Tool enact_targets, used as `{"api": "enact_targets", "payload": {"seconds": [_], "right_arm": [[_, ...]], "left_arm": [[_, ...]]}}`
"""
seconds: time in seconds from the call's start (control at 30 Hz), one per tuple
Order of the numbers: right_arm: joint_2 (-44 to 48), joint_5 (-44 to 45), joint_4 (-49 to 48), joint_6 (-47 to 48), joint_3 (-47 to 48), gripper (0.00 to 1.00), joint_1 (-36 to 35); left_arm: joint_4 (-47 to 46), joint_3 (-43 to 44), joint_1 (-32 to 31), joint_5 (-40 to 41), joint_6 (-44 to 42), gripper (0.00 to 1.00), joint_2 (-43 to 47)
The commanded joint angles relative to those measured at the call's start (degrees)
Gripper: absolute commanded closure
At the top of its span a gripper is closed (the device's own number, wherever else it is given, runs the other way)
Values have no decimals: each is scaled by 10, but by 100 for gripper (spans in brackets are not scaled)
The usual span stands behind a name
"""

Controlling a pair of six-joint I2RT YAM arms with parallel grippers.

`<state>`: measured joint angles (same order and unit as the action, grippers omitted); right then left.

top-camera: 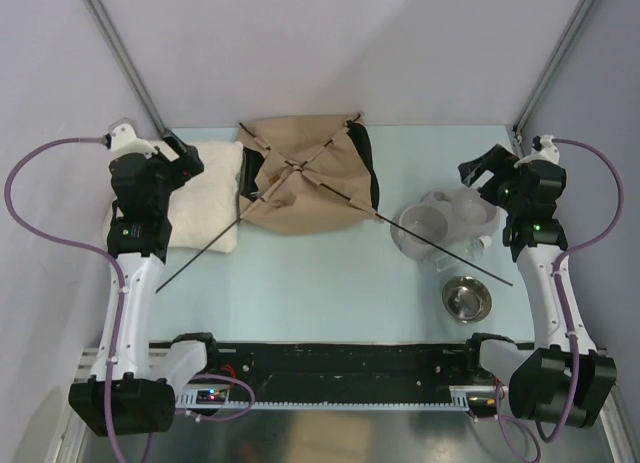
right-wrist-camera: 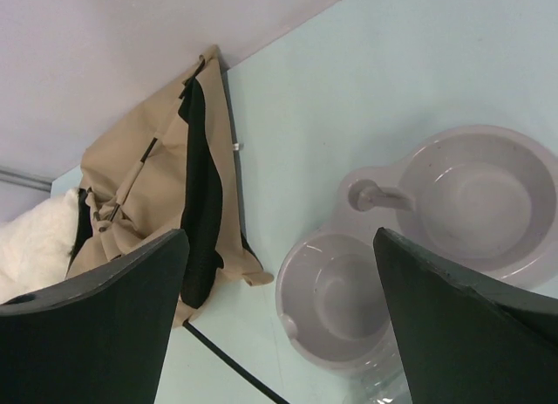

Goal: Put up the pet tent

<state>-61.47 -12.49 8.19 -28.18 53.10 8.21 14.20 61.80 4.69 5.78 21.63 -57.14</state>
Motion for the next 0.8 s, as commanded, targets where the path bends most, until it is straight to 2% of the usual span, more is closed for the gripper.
{"api": "enact_targets", "payload": {"seconds": [0.0,0.1,0.2,0.37,0.6,0.77], "right_arm": [[13,17,12,7,5,6,-5],[11,13,12,-4,5,5,-9],[10,-10,1,10,5,3,-25],[7,37,-16,66,5,1,-134],[-39,51,-57,108,7,2,-250],[-98,73,-62,158,23,11,-318]], "left_arm": [[-20,-1,3,-3,12,0,13],[-20,0,4,-17,9,0,11],[-22,2,3,-80,-9,0,9],[-26,10,2,-172,-25,0,-7],[-27,2,2,-179,-27,0,3],[-27,-1,2,-199,-21,0,0]]}}
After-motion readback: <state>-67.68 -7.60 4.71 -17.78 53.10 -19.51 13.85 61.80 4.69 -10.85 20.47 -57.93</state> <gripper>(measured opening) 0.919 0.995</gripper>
